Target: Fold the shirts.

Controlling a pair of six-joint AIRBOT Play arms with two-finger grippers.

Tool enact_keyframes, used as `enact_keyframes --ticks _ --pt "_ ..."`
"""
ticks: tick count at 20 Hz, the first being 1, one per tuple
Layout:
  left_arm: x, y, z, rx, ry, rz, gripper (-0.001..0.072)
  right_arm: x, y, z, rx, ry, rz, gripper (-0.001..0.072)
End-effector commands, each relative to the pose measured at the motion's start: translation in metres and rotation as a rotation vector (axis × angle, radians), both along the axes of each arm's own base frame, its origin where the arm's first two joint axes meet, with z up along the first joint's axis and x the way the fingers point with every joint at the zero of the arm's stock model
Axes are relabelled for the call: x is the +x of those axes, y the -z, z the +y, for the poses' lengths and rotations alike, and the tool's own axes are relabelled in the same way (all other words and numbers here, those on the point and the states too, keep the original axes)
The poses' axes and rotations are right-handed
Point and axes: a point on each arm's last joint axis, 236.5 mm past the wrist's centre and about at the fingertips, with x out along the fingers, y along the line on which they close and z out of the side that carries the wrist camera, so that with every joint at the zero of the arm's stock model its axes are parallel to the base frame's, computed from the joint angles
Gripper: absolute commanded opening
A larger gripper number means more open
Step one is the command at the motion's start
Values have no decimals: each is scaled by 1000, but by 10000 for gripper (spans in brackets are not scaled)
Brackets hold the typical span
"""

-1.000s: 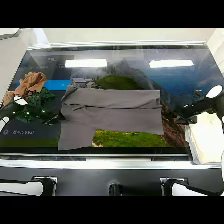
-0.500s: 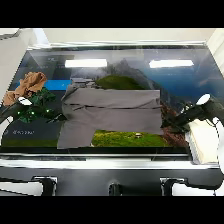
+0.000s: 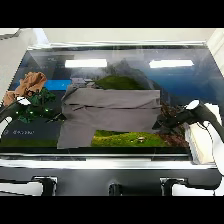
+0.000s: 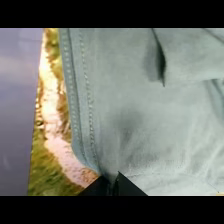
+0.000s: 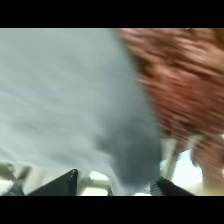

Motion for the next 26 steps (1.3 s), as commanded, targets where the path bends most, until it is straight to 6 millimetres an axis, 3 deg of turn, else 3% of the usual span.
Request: enact_keyframes --ticks 1,2,4,5,6,7,8,9,10,11,12,13,14,15,16,17,18,20,23,26 --pt "-4 -6 -2 -6 13 2 38 29 11 3 -65 91 -79 250" --pt "-6 -8 -3 -11 19 7 38 30 9 3 -64 115 -68 57" --pt "-4 -20 -4 -9 45 -20 37 37 -5 -1 -76 69 -106 52" --pt "4 -35 -2 3 53 -71 37 45 -22 -6 -99 19 -160 52" --pt "17 -63 1 24 52 -153 36 57 -46 -13 -131 -26 -234 51" --pt "32 -99 5 52 49 -259 36 74 -82 -22 -180 -64 -343 51" --pt "47 -151 9 87 41 -399 36 90 -125 -33 -244 -86 -466 51" --pt "58 -211 11 124 27 -553 36 106 -181 -45 -324 -97 -615 52" --pt "60 -289 14 164 -2 -743 36 119 -256 -57 -426 -100 -815 52" --pt "51 -369 15 207 -29 -941 37 119 -341 -67 -535 -98 -1033 53" --pt "30 -449 16 254 -65 -1146 37 103 -424 -73 -639 -74 -1237 53" --pt "-6 -529 15 301 -111 -1358 37 71 -510 -76 -737 -16 -1450 53" --pt "-51 -594 12 330 -156 -1543 36 31 -576 -75 -801 43 -1622 53" --pt "-96 -639 7 324 -207 -1681 37 -12 -624 -70 -836 96 -1758 53" --pt "-134 -665 1 308 -236 -1766 36 -53 -655 -64 -833 154 -1862 53" --pt "-168 -679 -6 310 -244 -1825 37 -87 -669 -58 -815 193 -1912 53" --pt "-191 -684 -9 320 -251 -1852 37 -108 -671 -55 -806 204 -1920 53" --pt "-219 -689 -7 331 -292 -1872 36 -129 -661 -52 -814 187 -1879 53" --pt "-220 -686 -2 349 -316 -1856 37 -125 -636 -59 -810 183 -1764 53" --pt "-186 -663 6 382 -288 -1744 37 -95 -603 -64 -742 196 -1620 53"
